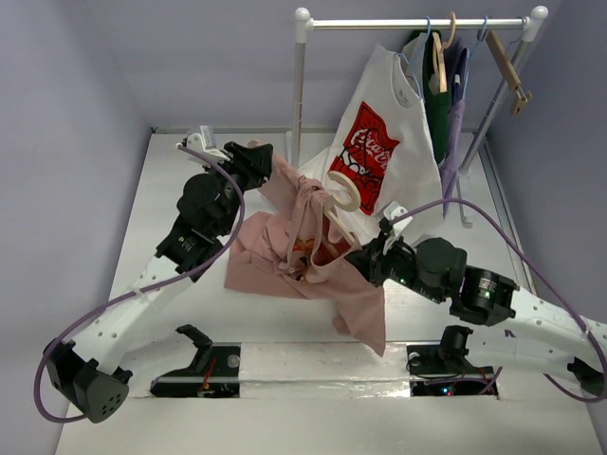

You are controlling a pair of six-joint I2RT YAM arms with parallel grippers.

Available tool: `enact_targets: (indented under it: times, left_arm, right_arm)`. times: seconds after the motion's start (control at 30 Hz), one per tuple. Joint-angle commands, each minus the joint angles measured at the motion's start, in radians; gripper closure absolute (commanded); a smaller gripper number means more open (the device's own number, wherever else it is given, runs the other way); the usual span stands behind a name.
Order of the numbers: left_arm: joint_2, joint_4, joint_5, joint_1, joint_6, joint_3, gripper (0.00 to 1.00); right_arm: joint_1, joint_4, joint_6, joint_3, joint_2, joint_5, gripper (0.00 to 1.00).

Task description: Place the t-shirt on the hanger

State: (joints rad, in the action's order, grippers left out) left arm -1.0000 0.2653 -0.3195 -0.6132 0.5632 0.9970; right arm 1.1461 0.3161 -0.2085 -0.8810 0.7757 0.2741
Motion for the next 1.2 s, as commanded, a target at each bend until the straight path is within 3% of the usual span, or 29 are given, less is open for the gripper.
enact_targets:
  times: [0.0,0.1,0.17,0.27,0.33,0.47,0.5,0.77,1.17]
  left_arm:
    - [-0.009,0.048,0.02,0.006,-0.009,0.02,0.73]
    - [-0.011,0.055,0.02,0.006,-0.005,0.023,0.85]
    - [-0.011,0.048,0.025,0.006,-0.005,0.028,0.85]
    - [-0.011,0.022,0.025,0.006,-0.009,0.045,0.71]
    - [-0.005,0.018,0.023,0.006,-0.011,0.045,0.71]
    - [0.008,0.023,0.019,0.015,-0.013,0.043,0.9]
    - [0.009,0.023,0.014,0.015,-0.013,0.043,1.0]
    - [-0.002,0.015,-0.013,0.027,-0.049,0.069,1.0]
    - [-0.189,-0.015,-0.003,0.23,-0.056,0.209,1.0]
  right_arm:
    - [0.001,-0.064,-0.008,-0.009,-0.041,0.013,1.0]
    - [0.001,-0.049,-0.009,-0.004,-0.044,0.016,1.0]
    - [0.001,-0.038,-0.014,-0.004,-0.041,0.025,1.0]
    - [0.001,-0.023,-0.019,0.0,-0.049,0.031,1.0]
    - [0.001,-0.015,-0.023,0.004,-0.055,0.03,1.0]
    - [0.001,-0.002,-0.034,0.007,-0.072,0.027,1.0]
    - [0.001,-0.002,-0.035,0.011,-0.082,0.028,1.0]
    - [0.001,0.037,-0.043,0.01,-0.11,0.043,1.0]
    - [0.001,0.212,-0.046,-0.105,-0.2,0.03,1.0]
